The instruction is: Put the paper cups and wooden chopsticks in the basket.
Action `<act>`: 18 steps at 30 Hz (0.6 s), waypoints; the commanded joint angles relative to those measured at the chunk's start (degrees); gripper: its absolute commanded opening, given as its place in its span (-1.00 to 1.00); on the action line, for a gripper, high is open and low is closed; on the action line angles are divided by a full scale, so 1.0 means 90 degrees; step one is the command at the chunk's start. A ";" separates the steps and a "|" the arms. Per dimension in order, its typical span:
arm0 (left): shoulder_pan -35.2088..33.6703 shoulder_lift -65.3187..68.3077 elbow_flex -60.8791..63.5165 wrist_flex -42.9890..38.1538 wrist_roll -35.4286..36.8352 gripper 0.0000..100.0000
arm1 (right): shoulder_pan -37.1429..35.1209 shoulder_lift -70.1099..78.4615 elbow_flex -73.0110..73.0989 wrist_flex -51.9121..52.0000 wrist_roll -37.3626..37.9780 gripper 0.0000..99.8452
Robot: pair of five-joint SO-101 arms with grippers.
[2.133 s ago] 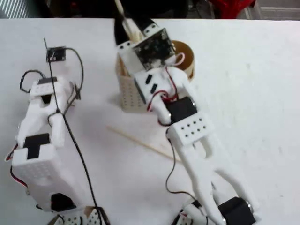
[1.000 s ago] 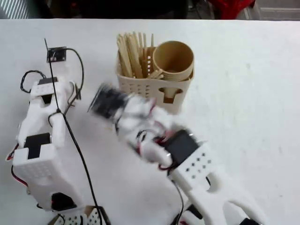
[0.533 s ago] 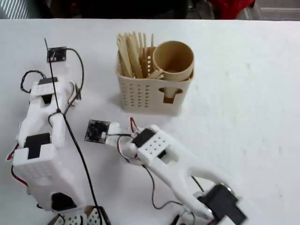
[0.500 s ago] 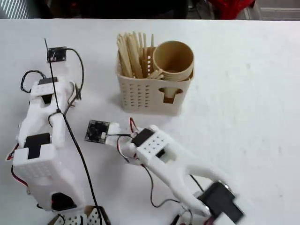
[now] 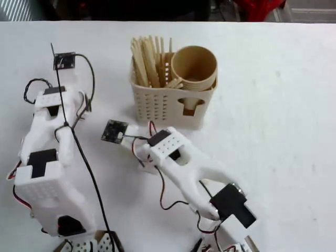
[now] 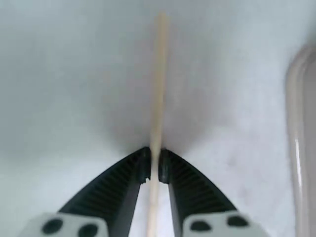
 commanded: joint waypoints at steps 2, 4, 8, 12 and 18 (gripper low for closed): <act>0.0063 -0.0034 -0.0225 -0.0117 -0.0068 -0.74 | 0.0034 -0.1070 0.0029 0.0278 -0.0264 -0.97; 0.0063 -0.0034 -0.0225 -0.0117 -0.0068 -0.74 | 0.0034 -0.1783 0.0205 0.0396 -0.0264 -0.97; 0.0063 -0.0034 -0.0225 -0.0127 -0.0068 -0.74 | 0.0034 -0.3404 0.0625 0.0444 -0.0293 -0.97; 0.0063 -0.0034 -0.0225 -0.0127 -0.0068 -0.74 | 0.0044 -0.4850 0.0586 0.0571 -0.0840 -0.97; 0.0063 -0.0034 -0.0225 -0.0127 -0.0068 -0.74 | 0.0200 -0.5543 -0.0928 0.0571 -0.1006 -0.97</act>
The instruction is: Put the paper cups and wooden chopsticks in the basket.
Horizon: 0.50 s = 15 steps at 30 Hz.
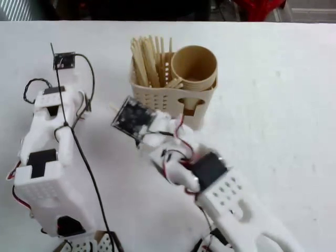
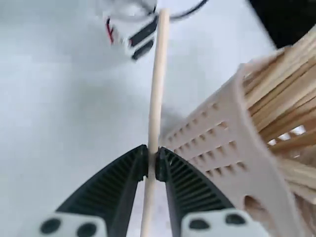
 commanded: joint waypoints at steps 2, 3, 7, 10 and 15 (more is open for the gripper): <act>0.0063 -0.0034 -0.0225 -0.0127 -0.0068 -0.74 | 0.0357 -0.0015 -0.1680 -0.0230 -0.0225 -0.97; 0.0063 -0.0034 -0.0225 -0.0127 -0.0068 -0.74 | 0.0493 0.0171 -0.2022 -0.0386 -0.0313 -0.97; 0.0063 -0.0034 -0.0225 -0.0117 -0.0068 -0.74 | 0.0825 0.1109 -0.3175 -0.1206 -0.0606 -0.97; 0.0063 -0.0034 -0.0225 -0.0117 -0.0068 -0.74 | 0.0894 0.1949 -0.3888 -0.1851 -0.0596 -0.97; 0.0063 -0.0034 -0.0225 -0.0117 -0.0068 -0.74 | 0.0894 0.3228 -0.4816 -0.2965 -0.0596 -0.97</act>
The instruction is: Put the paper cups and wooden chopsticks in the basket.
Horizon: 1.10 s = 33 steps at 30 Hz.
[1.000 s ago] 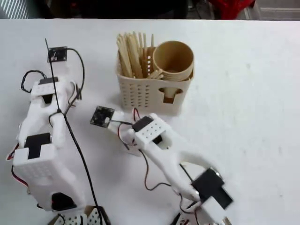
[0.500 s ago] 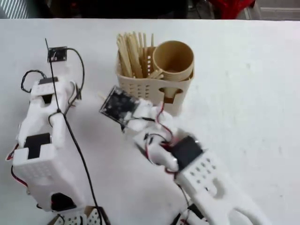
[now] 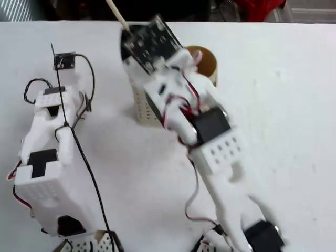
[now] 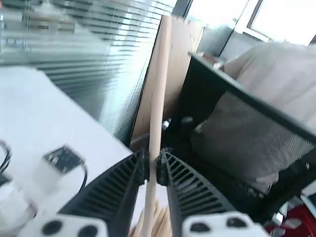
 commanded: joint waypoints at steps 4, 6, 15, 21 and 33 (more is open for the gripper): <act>0.0063 -0.0034 -0.0225 -0.0127 -0.0078 -0.74 | 0.0063 0.1060 -0.1026 -0.0777 -0.0020 -0.96; 0.0063 -0.0034 -0.0225 -0.0127 -0.0078 -0.74 | 0.0122 0.1177 -0.1006 -0.0777 -0.0039 -0.96; 0.0063 -0.0034 -0.0225 -0.0127 -0.0078 -0.74 | 0.0171 0.1167 -0.1016 -0.0444 -0.0049 -0.83; 0.0063 -0.0034 -0.0225 -0.0127 -0.0078 -0.74 | 0.0200 0.1158 -0.1045 0.0288 0.0000 -0.76; 0.0073 -0.0034 -0.0244 -0.0107 -0.0049 -0.74 | 0.0454 -0.1031 0.1602 0.3179 -0.0049 -0.96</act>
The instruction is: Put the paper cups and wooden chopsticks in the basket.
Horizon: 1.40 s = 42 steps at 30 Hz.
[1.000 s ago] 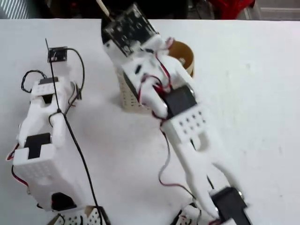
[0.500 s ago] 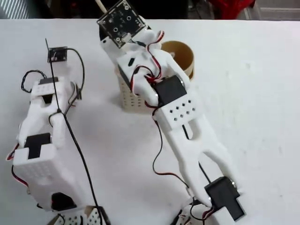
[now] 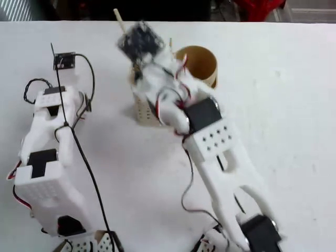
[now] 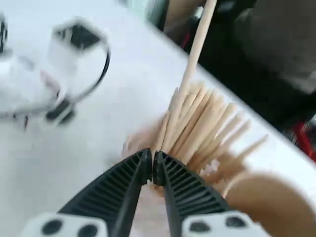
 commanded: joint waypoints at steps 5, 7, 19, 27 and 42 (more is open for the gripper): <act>0.0259 -0.0103 -0.0264 -0.0010 -0.0039 -0.74 | 0.0835 -0.2769 0.2784 0.0259 0.0000 -0.96; 0.0357 -0.0112 -0.0381 0.0234 -0.0059 -0.74 | 0.1245 -0.3512 0.3595 0.0249 0.0000 -0.96; 0.0669 -0.0112 -0.4220 0.3468 -0.0078 -0.74 | 0.3629 -0.7868 0.7844 0.1031 0.0977 -0.95; 0.0650 -0.0112 -0.8440 0.6212 -0.0645 -0.74 | 0.4400 -0.9294 0.9446 0.1363 0.1055 -0.95; 0.1099 -0.3775 -0.5587 0.6105 -0.1133 -0.56 | 0.4400 -0.9245 1.0061 0.1089 0.1651 -0.95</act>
